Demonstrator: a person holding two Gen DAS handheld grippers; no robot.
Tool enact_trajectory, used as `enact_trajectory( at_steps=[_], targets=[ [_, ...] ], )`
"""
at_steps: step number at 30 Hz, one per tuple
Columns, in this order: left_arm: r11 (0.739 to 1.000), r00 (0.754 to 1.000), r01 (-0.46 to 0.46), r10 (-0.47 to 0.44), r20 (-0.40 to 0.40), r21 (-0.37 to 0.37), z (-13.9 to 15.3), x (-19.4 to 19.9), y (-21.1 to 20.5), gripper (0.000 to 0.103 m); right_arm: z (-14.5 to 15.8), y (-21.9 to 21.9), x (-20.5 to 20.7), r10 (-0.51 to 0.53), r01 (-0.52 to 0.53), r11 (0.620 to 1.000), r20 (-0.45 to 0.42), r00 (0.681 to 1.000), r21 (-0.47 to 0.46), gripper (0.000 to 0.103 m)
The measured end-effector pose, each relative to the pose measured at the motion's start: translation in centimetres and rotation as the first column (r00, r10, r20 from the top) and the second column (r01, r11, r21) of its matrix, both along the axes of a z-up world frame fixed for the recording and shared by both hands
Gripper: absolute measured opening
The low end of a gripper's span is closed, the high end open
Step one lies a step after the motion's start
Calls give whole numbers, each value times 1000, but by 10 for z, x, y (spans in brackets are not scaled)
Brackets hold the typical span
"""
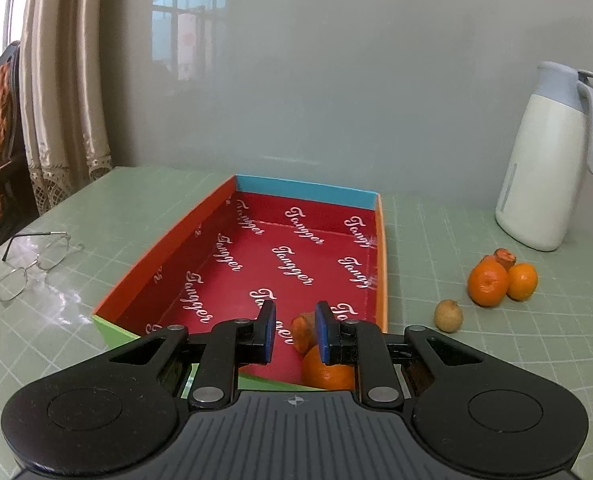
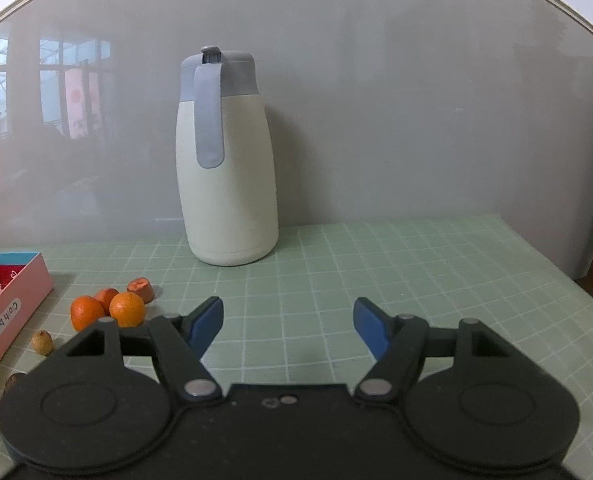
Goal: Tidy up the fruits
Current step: 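Carry the small orange with the left gripper into the red box and release, then grasp the dark brown round fruit with the right gripper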
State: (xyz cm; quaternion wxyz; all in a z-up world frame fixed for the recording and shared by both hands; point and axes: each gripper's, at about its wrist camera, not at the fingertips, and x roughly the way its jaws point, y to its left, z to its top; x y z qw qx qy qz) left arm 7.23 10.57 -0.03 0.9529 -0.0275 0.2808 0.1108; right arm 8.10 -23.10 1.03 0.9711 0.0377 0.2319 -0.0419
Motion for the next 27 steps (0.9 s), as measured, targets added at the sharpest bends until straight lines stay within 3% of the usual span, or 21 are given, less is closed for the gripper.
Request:
enact_trajectory(
  at_steps=[2, 3, 4, 6, 9, 27],
  targets=[
    [1000, 1000, -2, 2, 12, 3, 3, -3, -2, 48, 0, 0, 0, -1, 1, 1000, 1, 1000, 4, 72],
    [1000, 999, -18, 17, 27, 18, 6, -5, -4, 81, 0, 0, 1, -1, 1, 1000, 1, 1000, 4, 72],
    [999, 998, -37, 35, 52, 34, 10, -9, -7, 98, 0, 0, 1, -2, 2, 1000, 1, 1000, 5, 72],
    [996, 993, -50, 42, 114, 67, 19, -16, -11, 100, 0, 0, 0, 1, -1, 1000, 4, 1000, 3, 72],
    [997, 991, -44, 35, 127, 67, 23, -20, -12, 100, -2, 1, 1, 0, 0, 1000, -2, 1000, 2, 72],
    [997, 990, -62, 55, 131, 51, 36, -59, 7, 100, 4, 55, -21, 124, -124, 992, 1, 992, -4, 77]
  ],
)
